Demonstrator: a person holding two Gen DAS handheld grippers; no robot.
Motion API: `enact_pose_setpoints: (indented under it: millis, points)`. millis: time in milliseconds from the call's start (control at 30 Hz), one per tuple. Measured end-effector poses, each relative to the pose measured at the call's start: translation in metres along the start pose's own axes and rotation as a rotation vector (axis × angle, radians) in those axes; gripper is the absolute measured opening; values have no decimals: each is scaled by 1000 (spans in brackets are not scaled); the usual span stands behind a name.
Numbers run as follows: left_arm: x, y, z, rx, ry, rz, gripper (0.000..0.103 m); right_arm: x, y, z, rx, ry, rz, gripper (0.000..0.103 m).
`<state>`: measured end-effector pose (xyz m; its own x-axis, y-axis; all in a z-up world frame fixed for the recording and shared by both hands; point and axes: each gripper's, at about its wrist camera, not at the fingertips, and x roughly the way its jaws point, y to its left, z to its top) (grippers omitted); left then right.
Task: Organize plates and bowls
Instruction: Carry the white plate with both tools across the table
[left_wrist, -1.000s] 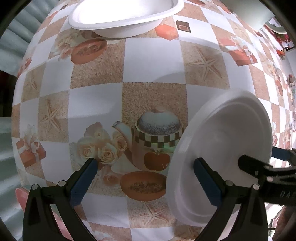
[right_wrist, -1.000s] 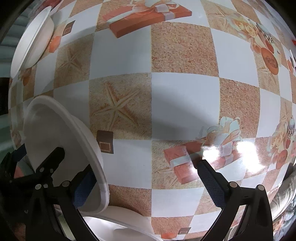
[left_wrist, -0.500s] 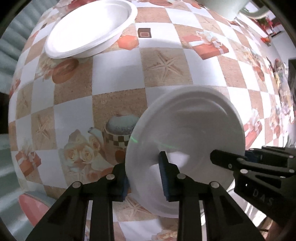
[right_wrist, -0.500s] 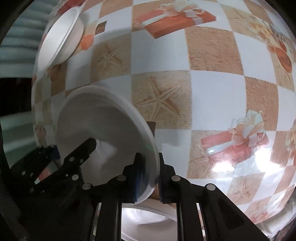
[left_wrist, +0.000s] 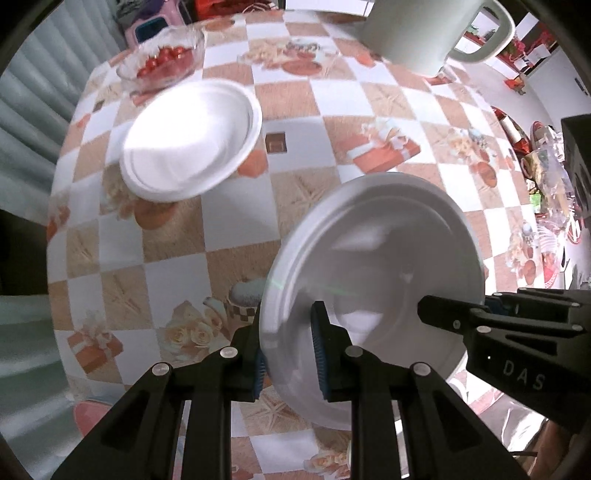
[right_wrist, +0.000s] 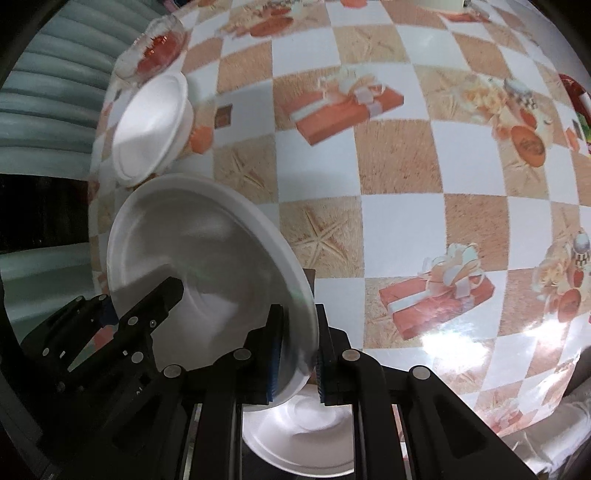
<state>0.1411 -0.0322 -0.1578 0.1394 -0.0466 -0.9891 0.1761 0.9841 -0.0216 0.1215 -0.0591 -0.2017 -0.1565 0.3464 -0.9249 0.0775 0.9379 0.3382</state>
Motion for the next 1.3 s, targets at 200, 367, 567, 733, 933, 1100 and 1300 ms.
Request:
enact_pose_setpoints:
  millis: [200, 367, 567, 733, 933, 1100, 1300]
  points:
    - [-22, -10, -7, 33, -40, 8, 24, -29, -3, -9, 10, -34, -2, 16]
    - [-39, -20, -16, 80, -63, 6, 24, -46, -6, -26, 23, -47, -5, 16]
    - [-48, -34, -40, 124, -64, -1, 24, -51, -9, -56, 63, -57, -9, 17]
    - [-45, -48, -59, 170, -42, -18, 24, -47, -18, -89, 121, -50, -10, 17]
    - [-31, -68, -90, 254, 4, -22, 24, -34, -36, -122, 199, -14, -13, 17]
    - [-18, -75, -102, 277, 40, -27, 25, -21, -42, -137, 232, 11, -20, 17]
    - [-6, -74, -111, 272, 76, -40, 25, -10, -45, -145, 243, 29, -19, 17]
